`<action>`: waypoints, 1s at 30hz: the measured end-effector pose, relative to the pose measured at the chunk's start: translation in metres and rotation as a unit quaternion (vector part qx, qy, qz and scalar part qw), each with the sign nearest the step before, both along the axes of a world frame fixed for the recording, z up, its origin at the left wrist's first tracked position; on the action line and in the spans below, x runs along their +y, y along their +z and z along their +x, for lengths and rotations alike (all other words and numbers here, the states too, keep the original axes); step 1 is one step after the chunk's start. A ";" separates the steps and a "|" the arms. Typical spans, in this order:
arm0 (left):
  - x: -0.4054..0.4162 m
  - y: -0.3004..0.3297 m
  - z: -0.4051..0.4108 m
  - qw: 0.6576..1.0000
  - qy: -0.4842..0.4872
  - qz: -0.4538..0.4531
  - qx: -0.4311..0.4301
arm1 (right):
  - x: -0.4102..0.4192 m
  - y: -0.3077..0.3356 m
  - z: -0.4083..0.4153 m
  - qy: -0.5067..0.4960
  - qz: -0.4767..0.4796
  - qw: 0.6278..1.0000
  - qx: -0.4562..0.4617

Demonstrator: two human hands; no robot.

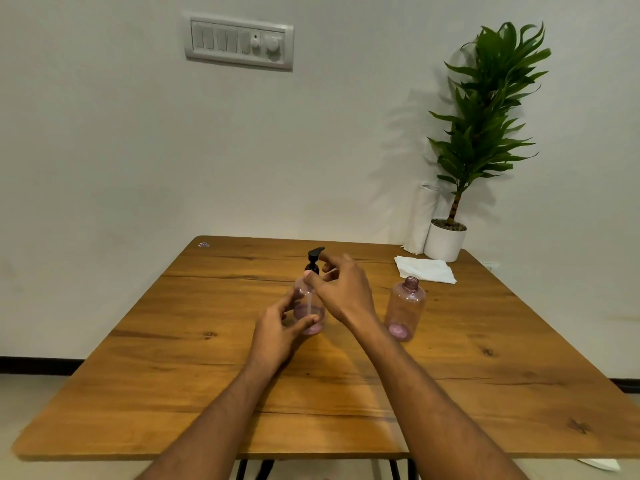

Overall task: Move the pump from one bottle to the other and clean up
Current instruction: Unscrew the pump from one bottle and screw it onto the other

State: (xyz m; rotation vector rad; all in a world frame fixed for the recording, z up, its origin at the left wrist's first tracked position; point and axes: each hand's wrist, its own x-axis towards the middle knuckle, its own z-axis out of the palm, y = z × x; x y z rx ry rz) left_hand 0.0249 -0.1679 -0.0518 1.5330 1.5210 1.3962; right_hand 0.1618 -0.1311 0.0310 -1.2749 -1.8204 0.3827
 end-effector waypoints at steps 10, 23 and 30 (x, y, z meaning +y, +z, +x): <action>-0.004 0.003 0.001 1.000 0.003 0.007 0.010 | 0.000 -0.002 0.002 -0.012 -0.022 1.000 0.009; -0.004 0.005 0.000 1.000 -0.006 0.009 0.013 | -0.001 -0.007 0.005 -0.004 -0.021 0.999 0.034; -0.003 0.003 0.000 1.000 -0.001 -0.005 0.007 | -0.003 -0.011 0.003 0.005 -0.014 0.999 0.039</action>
